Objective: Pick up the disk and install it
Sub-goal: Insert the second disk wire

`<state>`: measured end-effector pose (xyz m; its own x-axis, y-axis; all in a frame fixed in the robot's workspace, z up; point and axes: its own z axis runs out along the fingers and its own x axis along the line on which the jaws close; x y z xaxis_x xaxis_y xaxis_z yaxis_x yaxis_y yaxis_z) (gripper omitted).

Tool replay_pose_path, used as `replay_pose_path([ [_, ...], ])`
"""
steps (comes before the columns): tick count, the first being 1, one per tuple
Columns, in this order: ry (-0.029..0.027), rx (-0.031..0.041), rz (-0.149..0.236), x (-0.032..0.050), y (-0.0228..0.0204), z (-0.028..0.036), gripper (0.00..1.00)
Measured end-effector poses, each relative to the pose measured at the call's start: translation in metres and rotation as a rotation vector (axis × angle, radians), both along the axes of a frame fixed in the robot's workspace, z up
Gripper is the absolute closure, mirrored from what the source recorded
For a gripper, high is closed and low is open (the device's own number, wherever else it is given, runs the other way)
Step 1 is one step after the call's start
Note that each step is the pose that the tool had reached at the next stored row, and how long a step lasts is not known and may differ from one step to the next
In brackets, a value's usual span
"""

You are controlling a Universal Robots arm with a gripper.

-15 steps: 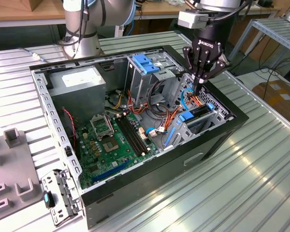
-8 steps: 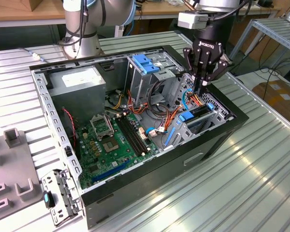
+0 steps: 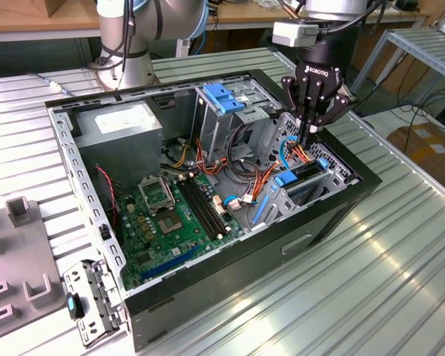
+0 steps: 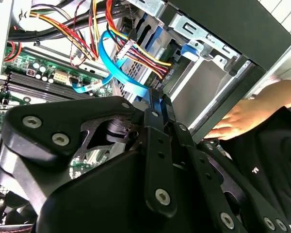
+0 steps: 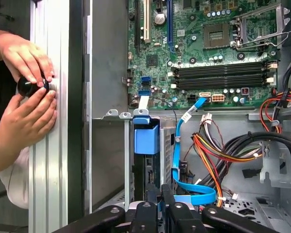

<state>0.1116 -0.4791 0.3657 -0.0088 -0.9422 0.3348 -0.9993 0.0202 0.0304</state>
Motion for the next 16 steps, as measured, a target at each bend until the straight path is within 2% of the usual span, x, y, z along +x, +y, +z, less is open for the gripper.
replay_pose_path([
  [2,-0.0003,0.0077,0.003,0.0000,-0.0032,-0.0006,0.84],
  [3,-0.0005,0.0142,0.005,0.0000,-0.0045,-0.0008,0.84],
  [4,-0.0007,0.0259,0.007,0.0000,-0.0065,-0.0012,0.84],
  [7,-0.0009,0.0479,0.013,-0.0004,-0.0113,-0.0024,0.84],
  [8,-0.0008,0.0513,0.016,-0.0007,-0.0127,-0.0028,0.84],
  [14,-0.0010,0.0528,0.017,-0.0013,-0.0132,-0.0028,0.84],
  [16,-0.0023,0.0687,0.019,-0.0022,-0.0146,-0.0029,0.84],
])
